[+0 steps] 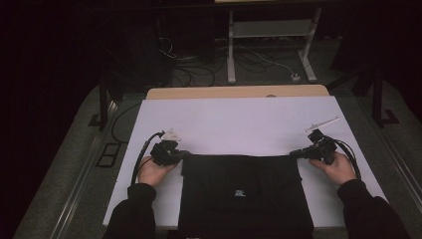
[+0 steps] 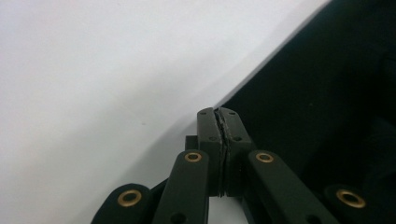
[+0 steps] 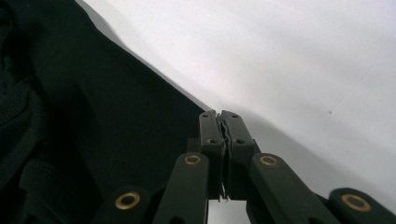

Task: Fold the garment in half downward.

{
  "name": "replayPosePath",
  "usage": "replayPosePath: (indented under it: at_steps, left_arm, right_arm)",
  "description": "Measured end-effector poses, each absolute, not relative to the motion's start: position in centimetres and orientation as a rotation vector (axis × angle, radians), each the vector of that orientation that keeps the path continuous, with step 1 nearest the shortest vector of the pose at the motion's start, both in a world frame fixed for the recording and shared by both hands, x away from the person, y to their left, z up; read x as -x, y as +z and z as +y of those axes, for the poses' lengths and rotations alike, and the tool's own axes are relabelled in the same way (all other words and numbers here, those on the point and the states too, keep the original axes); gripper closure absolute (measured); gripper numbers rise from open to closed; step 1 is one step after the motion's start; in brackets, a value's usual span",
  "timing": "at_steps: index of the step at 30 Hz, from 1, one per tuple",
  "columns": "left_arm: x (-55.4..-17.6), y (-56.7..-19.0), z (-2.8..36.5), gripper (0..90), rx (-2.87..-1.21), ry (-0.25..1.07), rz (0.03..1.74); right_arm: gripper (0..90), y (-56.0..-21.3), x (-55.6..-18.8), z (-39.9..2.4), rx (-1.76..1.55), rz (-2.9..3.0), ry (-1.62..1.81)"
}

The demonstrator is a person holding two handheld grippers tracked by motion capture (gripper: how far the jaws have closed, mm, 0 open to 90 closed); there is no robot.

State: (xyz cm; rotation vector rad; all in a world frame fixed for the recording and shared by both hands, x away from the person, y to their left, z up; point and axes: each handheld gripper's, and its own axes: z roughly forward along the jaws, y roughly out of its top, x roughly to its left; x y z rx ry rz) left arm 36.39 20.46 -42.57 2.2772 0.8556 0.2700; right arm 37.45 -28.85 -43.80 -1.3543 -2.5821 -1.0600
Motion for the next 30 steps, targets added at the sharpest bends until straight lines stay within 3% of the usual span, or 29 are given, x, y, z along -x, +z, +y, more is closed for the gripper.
replayPosePath:
  at_steps: [18,30]
  left_arm:
    - [-37.7,-40.9,20.3,87.9,-2.254,0.402,0.913]
    - [-39.9,-39.9,20.4,87.8,-2.217,0.383,0.967]
  right_arm:
    - [87.1,-42.2,-37.9,-28.8,1.472,-2.667,-1.114]
    - [87.1,-40.6,-39.8,-28.7,1.532,-2.669,-1.142]
